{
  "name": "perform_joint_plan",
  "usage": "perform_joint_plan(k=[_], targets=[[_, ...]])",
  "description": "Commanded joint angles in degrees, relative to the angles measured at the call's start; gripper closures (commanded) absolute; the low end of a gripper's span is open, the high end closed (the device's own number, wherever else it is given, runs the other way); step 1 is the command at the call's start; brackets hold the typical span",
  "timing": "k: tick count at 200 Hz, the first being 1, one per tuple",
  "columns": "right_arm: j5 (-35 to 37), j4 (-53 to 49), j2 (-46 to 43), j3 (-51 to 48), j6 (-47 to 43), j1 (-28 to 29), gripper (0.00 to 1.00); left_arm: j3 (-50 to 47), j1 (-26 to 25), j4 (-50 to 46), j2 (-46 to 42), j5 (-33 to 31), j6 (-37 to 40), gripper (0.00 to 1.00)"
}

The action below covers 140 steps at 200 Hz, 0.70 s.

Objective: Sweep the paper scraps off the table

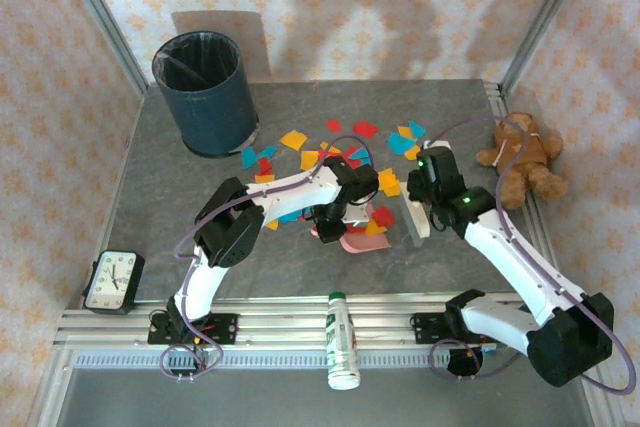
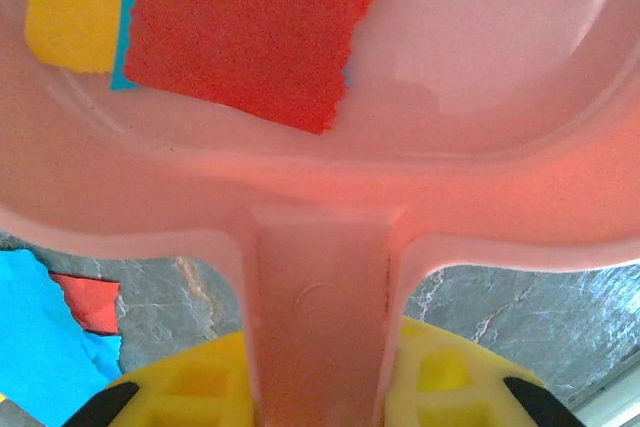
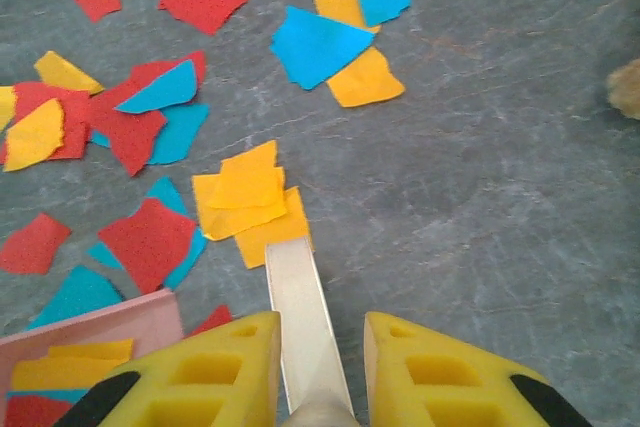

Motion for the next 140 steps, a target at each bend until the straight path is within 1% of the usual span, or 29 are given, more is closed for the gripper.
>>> perform_joint_plan(k=[1,64,100,140], targets=[[-4.7,-0.1,0.9,0.3,-0.9,0.5,1.0,-0.6,-0.6,-0.5,-1.5,-1.1,-1.2,1.0],[-14.6,1.3,1.3,0.4,-0.6,0.4,1.0,-0.2,-0.6,0.2,-1.2,0.0,-1.5,1.0],[-16.4,1.9,0.0,0.5,-0.1,0.5,1.0,-0.5,-0.6,0.5,-1.1,-0.2,-1.7,1.0],[-16.2,2.2,-1.3,0.4,0.4,0.5,1.0,-0.6,-0.6,1.0,-1.3,0.0,-1.8,1.0]])
